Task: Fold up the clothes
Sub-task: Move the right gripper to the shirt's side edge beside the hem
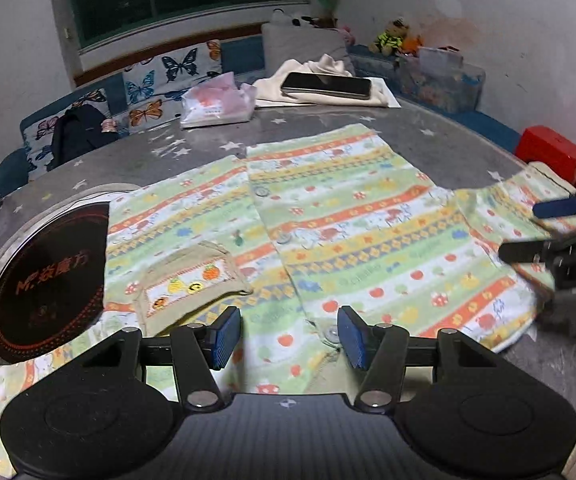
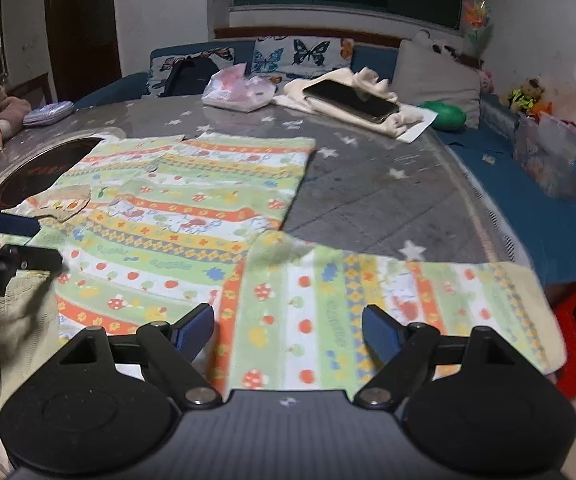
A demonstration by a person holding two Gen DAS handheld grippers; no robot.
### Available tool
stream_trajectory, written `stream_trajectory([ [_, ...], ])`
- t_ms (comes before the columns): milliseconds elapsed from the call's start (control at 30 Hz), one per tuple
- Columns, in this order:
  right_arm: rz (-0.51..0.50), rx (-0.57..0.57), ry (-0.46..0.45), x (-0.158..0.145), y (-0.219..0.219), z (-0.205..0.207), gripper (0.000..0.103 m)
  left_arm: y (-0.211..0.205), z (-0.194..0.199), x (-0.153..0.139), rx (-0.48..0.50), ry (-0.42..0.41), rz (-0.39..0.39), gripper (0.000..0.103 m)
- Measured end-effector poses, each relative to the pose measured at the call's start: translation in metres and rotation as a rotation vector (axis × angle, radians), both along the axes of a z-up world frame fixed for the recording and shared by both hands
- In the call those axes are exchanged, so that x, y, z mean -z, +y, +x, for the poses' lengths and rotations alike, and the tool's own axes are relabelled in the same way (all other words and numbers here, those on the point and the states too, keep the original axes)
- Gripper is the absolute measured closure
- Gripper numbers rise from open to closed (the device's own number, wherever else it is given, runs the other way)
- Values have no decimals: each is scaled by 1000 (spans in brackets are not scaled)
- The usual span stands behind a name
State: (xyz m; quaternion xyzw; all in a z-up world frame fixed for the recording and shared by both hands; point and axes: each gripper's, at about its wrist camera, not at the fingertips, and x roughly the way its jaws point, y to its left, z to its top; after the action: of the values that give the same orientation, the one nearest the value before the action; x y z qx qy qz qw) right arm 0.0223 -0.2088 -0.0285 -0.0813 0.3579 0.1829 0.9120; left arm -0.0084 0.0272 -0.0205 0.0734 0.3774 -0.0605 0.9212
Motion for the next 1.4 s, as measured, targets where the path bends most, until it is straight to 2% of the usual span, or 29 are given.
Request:
stream_trajectory([
  [167, -29, 58, -33, -3, -17, 10, 20, -1, 1, 3, 9, 3, 13, 45],
  [333, -55, 139, -19, 5, -40, 25, 21, -3, 2, 3, 17, 2, 22, 44],
  [500, -63, 225, -14, 8, -68, 38, 30, -4, 3, 4, 21, 2, 37, 40],
  [600, -54, 279, -10, 7, -83, 48, 39, -4, 3, 4, 19, 1, 38, 38],
  [967, -50, 369, -14, 10, -103, 73, 45, -5, 4, 5, 20, 6, 49, 36],
  [1267, -20, 282, -44, -3, -82, 54, 43, -12, 6, 0, 32, 14, 52, 33],
  [1367, -12, 233, -38, -3, -68, 49, 34, -16, 6, -1, 39, 9, 51, 29],
  [1400, -13, 220, -33, -1, -64, 47, 34, -18, 6, -1, 41, 8, 50, 29],
])
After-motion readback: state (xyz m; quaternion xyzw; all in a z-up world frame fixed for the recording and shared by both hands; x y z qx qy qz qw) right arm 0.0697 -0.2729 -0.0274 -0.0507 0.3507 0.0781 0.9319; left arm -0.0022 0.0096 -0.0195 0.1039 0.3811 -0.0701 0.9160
